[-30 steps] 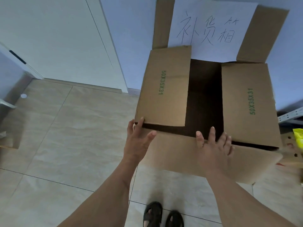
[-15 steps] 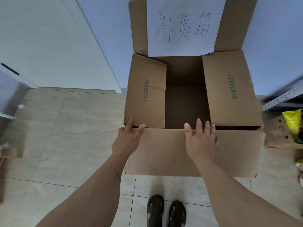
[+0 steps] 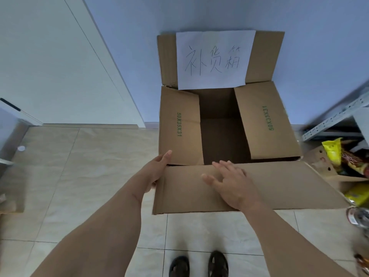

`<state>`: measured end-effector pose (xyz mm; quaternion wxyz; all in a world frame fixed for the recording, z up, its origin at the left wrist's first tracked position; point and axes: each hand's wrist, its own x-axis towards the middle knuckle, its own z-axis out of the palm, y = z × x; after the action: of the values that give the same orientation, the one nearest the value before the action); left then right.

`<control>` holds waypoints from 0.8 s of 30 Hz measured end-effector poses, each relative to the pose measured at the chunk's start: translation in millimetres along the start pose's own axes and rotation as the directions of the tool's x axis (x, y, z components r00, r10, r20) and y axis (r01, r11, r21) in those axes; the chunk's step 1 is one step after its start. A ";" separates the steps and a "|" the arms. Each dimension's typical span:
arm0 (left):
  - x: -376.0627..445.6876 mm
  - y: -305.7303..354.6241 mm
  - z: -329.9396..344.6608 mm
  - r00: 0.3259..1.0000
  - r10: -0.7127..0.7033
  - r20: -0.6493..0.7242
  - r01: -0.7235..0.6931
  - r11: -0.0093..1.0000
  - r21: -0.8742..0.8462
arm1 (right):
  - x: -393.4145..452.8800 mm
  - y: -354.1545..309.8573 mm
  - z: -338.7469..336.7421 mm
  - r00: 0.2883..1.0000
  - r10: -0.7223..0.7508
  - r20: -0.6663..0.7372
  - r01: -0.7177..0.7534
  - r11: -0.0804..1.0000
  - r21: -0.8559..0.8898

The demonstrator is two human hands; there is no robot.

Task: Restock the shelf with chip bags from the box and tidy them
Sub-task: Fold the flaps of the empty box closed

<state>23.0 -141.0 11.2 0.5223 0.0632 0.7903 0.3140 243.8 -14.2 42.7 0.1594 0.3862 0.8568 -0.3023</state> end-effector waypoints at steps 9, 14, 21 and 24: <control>-16.3 24.8 -10.8 0.999 -0.050 0.010 0.051 0.945 -0.324 | -12.5 -40.9 -60.3 0.985 -0.144 0.092 0.162 0.957 -0.242; 0.3 16.7 -13.0 0.978 -0.038 -0.206 -0.059 0.893 -0.446 | 31.6 -55.5 -94.3 0.950 -0.253 -0.184 0.186 0.930 -0.316; 16.7 37.9 11.1 0.929 0.011 -0.370 -0.229 0.803 -0.550 | 95.8 -45.5 -96.7 0.897 -0.317 -0.307 0.188 0.904 -0.384; 31.7 43.1 16.3 0.892 0.011 -0.452 -0.265 0.822 -0.504 | 122.3 -32.4 -94.6 0.878 -0.301 -0.372 0.162 0.918 -0.361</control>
<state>13.1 -86.1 6.4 0.3061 -0.1025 0.7536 0.5726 135.8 98.7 66.0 -0.0063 0.3044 0.9486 -0.0866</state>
